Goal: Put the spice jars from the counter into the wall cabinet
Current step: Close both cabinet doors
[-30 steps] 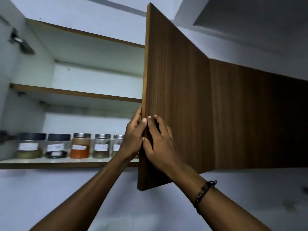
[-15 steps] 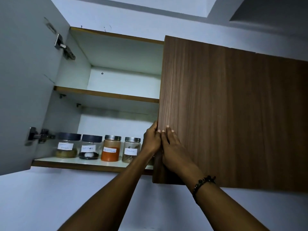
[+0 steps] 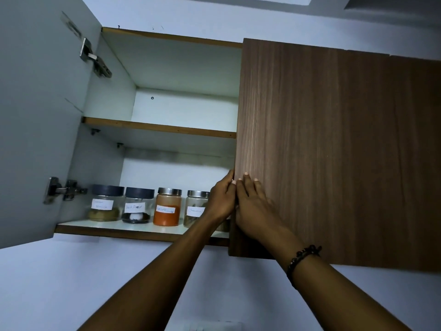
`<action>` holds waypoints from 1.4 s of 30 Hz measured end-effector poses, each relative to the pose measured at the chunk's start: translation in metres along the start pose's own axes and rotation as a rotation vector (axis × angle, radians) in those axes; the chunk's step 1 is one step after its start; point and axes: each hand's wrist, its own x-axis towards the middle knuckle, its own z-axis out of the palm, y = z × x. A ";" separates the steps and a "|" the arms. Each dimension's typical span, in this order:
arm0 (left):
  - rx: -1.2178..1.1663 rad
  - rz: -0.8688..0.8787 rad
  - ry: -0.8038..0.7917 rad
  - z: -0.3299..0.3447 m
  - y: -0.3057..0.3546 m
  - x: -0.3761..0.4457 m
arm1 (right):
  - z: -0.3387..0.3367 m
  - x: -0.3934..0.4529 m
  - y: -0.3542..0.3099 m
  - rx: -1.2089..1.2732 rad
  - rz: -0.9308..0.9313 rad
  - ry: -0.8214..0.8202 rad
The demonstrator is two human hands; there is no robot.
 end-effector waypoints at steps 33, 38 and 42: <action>1.603 0.194 0.723 -0.440 0.265 -0.235 | -0.124 -0.069 -0.464 0.915 -0.904 0.299; 1.080 -0.177 0.678 -0.458 0.265 -0.243 | -0.122 -0.071 -0.488 0.938 -0.878 0.194; 0.894 -0.131 0.690 -0.453 0.261 -0.244 | -0.119 -0.072 -0.486 0.945 -0.880 0.186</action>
